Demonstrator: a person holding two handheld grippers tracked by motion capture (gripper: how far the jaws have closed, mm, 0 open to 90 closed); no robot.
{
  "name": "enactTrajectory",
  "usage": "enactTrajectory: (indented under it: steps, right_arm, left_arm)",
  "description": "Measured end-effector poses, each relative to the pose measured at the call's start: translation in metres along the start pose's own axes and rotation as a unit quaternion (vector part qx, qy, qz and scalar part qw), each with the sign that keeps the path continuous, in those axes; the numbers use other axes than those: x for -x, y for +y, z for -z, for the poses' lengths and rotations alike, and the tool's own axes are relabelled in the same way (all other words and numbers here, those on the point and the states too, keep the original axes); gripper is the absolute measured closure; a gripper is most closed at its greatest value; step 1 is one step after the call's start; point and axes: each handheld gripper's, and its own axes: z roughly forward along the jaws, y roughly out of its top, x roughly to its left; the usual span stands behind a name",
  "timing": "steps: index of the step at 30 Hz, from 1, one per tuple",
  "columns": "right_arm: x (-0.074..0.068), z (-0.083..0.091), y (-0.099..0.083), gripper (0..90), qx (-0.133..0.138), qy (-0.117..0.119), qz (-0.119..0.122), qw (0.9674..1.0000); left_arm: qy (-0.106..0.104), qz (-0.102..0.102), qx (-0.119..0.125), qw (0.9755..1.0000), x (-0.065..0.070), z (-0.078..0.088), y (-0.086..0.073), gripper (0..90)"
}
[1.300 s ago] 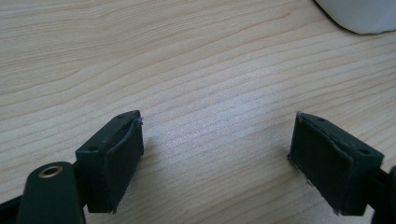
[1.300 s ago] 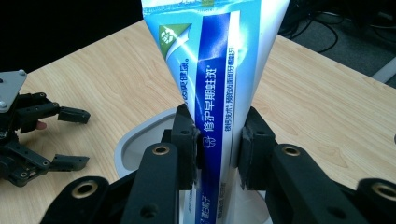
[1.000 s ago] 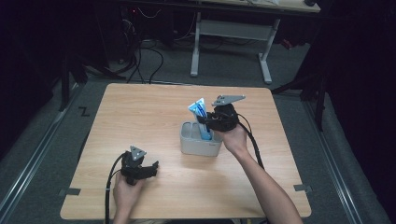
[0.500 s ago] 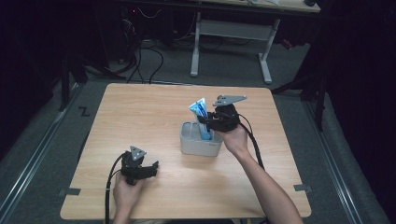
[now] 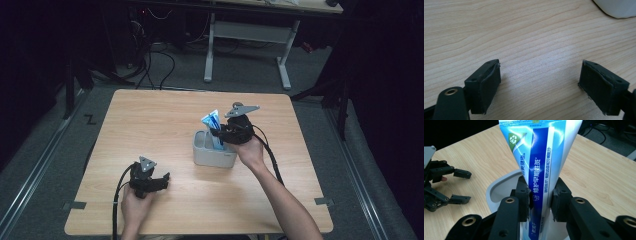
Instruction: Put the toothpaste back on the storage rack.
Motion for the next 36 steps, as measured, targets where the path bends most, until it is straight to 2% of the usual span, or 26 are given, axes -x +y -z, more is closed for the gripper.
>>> enactTrajectory:
  steps: [6,12,16,21,29,32,36]
  right_arm:
    - [0.002,0.000,-0.002,71.3,0.000,0.001,-0.010,0.9999]
    - [0.003,-0.001,-0.005,71.1,-0.003,0.002,-0.009,0.9999]
    - [0.005,-0.003,-0.008,70.8,-0.010,0.005,-0.024,0.9996]
    - [0.005,-0.005,-0.009,70.8,-0.013,0.007,-0.023,0.9996]
    - [0.007,-0.005,-0.010,70.1,-0.010,0.009,-0.026,0.9996]
    - [0.010,-0.005,-0.011,68.4,-0.006,0.010,-0.042,0.9990]
    - [0.012,-0.003,-0.011,67.3,0.000,0.011,-0.045,0.9989]
  left_arm:
    - [0.000,0.000,0.000,1.0000,0.000,0.000,0.000,17.9]
    - [0.000,0.000,0.000,1.0000,0.000,0.000,0.000,17.8]
    - [0.000,0.000,0.000,1.0000,0.000,0.000,0.000,17.8]
    - [0.000,-0.001,0.000,1.0000,0.000,0.000,0.000,17.7]
    - [0.000,-0.001,-0.001,1.0000,0.000,0.000,0.000,17.7]
    - [0.000,-0.001,0.000,1.0000,0.000,0.000,0.000,17.7]
    - [0.000,0.000,0.000,1.0000,0.000,0.000,0.000,17.6]
